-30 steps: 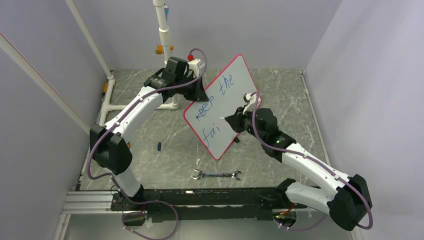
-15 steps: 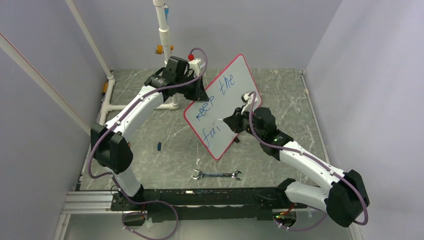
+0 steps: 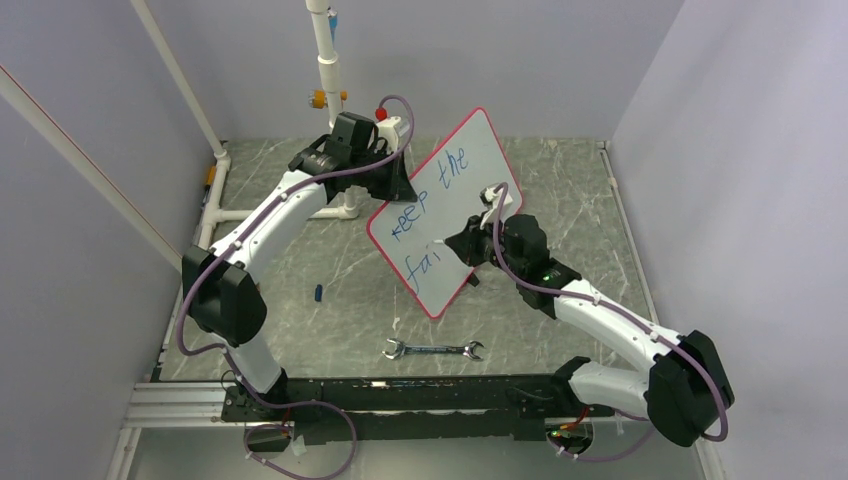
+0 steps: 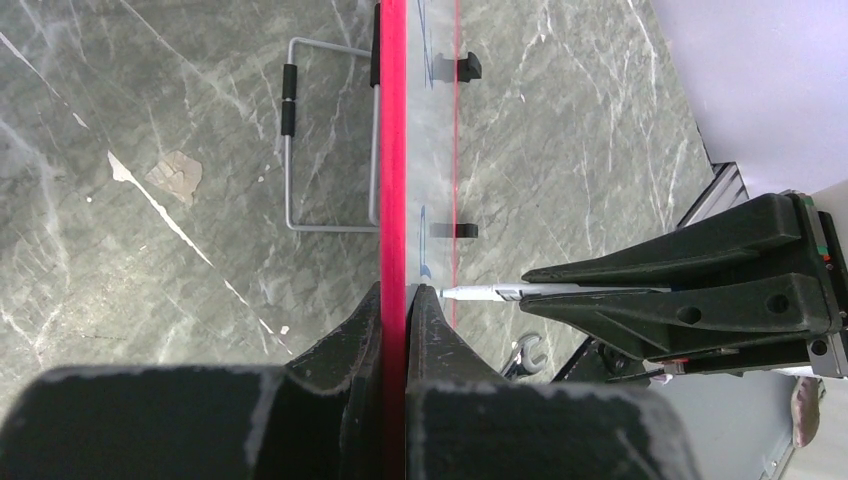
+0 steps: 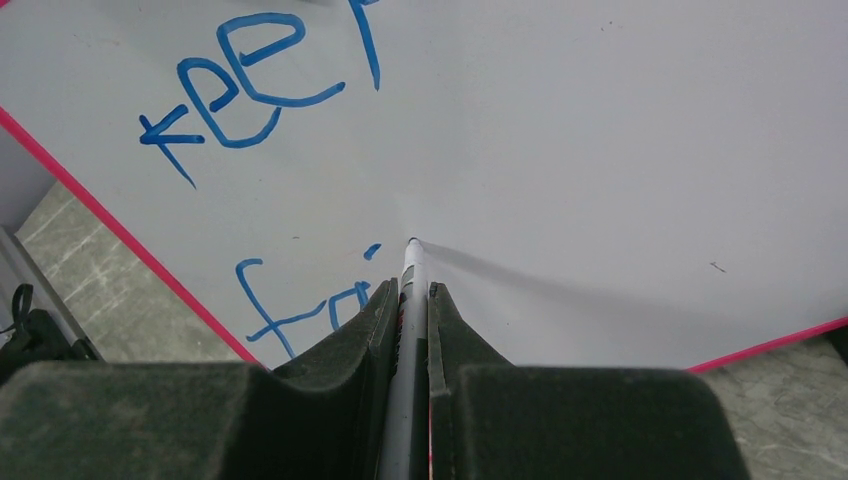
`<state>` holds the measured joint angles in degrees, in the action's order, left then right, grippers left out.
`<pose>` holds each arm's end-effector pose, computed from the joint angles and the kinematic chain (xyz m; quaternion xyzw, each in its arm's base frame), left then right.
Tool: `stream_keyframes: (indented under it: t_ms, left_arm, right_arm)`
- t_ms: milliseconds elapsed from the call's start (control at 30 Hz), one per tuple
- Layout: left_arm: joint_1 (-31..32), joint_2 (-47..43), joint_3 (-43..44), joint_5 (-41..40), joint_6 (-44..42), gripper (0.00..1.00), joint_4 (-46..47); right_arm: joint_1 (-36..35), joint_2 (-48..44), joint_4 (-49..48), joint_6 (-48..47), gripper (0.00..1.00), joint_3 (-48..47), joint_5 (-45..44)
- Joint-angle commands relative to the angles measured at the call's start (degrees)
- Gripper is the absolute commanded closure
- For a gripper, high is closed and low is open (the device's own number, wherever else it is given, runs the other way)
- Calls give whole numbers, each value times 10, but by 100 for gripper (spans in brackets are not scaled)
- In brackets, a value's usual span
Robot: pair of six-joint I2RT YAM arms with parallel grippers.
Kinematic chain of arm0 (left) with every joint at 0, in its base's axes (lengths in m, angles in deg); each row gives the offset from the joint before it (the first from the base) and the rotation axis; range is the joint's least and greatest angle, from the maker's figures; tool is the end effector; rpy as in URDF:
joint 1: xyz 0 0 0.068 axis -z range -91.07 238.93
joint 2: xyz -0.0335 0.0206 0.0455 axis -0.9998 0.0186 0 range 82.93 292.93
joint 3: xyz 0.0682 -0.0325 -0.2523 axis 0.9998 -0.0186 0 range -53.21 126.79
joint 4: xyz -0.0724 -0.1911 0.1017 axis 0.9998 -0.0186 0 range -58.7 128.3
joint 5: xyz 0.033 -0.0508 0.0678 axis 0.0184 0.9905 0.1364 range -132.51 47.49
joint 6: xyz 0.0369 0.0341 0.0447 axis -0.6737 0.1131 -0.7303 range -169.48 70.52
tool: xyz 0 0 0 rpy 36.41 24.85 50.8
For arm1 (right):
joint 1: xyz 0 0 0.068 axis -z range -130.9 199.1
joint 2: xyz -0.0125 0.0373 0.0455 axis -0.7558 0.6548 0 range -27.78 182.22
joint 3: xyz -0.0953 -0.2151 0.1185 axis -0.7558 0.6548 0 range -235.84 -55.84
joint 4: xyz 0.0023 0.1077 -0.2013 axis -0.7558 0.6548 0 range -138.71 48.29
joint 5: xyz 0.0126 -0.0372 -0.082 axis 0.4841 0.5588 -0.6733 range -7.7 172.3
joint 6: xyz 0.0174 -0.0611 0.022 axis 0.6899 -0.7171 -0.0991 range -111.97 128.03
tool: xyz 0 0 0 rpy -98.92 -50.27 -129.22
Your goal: Write a sentence on the whiteboard
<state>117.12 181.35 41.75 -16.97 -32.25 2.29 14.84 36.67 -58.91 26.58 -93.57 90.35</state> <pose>0.3099 -0.1924 0.3344 0.1781 0.8690 -0.3451 0.3068 0.1992 0.1447 0.2663 -0.1508 0.7861 0.3157 0.5095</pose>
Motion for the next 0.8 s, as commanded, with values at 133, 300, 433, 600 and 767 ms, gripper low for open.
stream_keyframes:
  t_ms: [133, 300, 433, 600, 767]
  left_arm:
    - [12, 17, 10, -60, -73, 100, -24]
    - [13, 16, 10, -61, -72, 100, -23]
    - [13, 17, 10, -61, -74, 100, -24]
    - [13, 18, 10, -60, -73, 100, -23]
    - [13, 18, 9, -61, -73, 100, -24]
  right_arm:
    - [18, 24, -33, -3, 100, -18, -17]
    - [28, 22, -25, -6, 100, -28, -14]
    - [28, -2, -12, -6, 100, -32, -7]
    - [28, -35, -4, 0, 100, -38, 2]
    - [28, -26, -19, 11, 100, -46, 16]
